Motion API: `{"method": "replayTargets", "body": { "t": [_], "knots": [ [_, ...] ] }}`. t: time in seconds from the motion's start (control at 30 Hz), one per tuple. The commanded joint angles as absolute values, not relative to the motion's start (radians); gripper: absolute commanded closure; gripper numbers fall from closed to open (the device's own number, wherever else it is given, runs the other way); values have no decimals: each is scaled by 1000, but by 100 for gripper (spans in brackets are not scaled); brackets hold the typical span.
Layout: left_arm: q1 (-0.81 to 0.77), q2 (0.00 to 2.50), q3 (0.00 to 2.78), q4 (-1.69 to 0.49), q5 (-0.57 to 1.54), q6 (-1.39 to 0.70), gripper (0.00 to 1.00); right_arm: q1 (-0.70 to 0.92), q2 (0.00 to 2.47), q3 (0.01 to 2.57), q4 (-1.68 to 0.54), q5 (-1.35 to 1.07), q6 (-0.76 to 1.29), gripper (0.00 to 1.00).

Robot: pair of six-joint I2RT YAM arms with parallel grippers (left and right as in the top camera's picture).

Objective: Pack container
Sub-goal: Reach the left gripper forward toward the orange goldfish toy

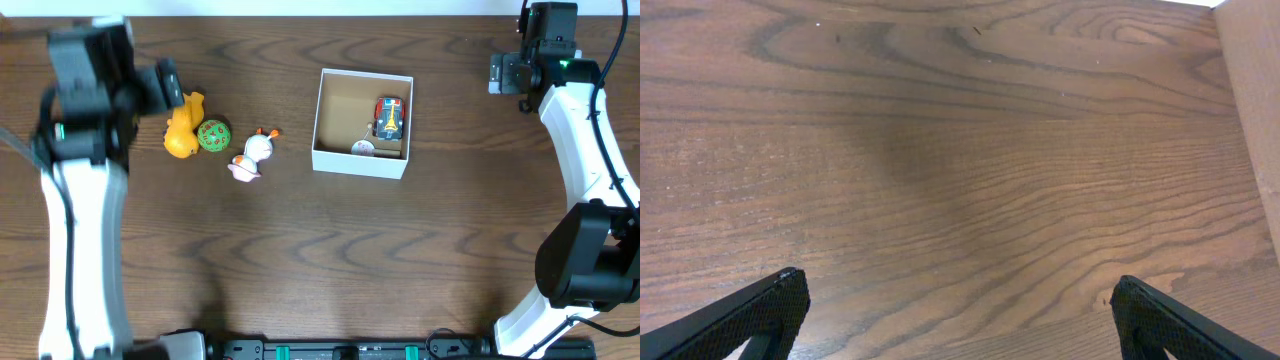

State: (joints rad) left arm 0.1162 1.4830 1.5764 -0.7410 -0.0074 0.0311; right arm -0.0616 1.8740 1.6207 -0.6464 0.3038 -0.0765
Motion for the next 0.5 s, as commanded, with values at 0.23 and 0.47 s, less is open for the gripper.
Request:
{"method": "replayTargets", "body": {
  "t": [0.23, 0.47],
  "knots": [
    [119, 1695, 1703, -739, -12, 104, 2, -65, 1874, 1634, -645, 310, -64, 1],
    [123, 1754, 1703, -739, -12, 104, 2, -64, 1874, 1634, -645, 310, -64, 1]
  ]
}}
